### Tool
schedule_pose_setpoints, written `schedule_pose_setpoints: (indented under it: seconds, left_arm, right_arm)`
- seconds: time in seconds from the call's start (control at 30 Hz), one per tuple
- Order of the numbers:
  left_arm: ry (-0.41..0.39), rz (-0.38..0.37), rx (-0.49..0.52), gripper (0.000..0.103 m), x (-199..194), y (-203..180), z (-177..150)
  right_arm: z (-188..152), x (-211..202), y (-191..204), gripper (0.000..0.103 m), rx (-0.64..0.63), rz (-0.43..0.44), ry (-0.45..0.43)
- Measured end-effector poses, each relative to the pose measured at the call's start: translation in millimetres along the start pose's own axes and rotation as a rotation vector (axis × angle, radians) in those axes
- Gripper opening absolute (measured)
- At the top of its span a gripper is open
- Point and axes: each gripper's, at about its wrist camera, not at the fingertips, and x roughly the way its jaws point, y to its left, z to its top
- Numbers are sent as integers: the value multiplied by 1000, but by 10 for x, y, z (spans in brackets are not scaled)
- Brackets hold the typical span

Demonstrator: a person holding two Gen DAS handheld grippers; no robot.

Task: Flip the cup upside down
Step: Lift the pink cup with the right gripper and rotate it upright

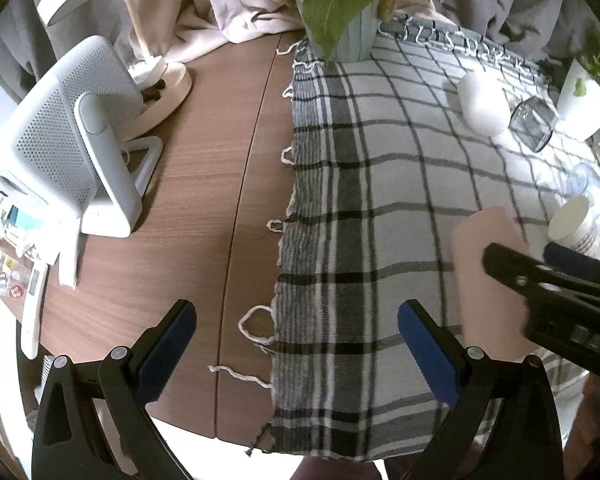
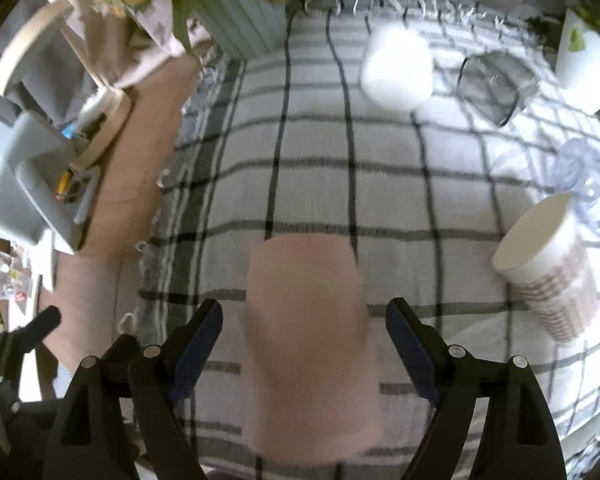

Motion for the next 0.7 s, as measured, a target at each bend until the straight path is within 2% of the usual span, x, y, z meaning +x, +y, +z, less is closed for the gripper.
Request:
schedule_pose_setpoints:
  seconds: [0.17, 0.33, 0.5, 0.7]
  left_arm:
    - [0, -37, 9, 103, -124, -212, 20]
    - [13, -102, 22, 103, -187, -501, 80]
    - [40, -130, 35, 103, -130, -750, 225]
    - [92, -149, 48, 103, 17, -1008, 360]
  right_arm:
    - [23, -412, -80, 84, -27, -29, -83]
    - [21, -731, -411, 85, 16, -65, -125]
    - [35, -813, -779, 85, 98, -102, -113]
    - [22, -744, -1180, 85, 204, -103, -84]
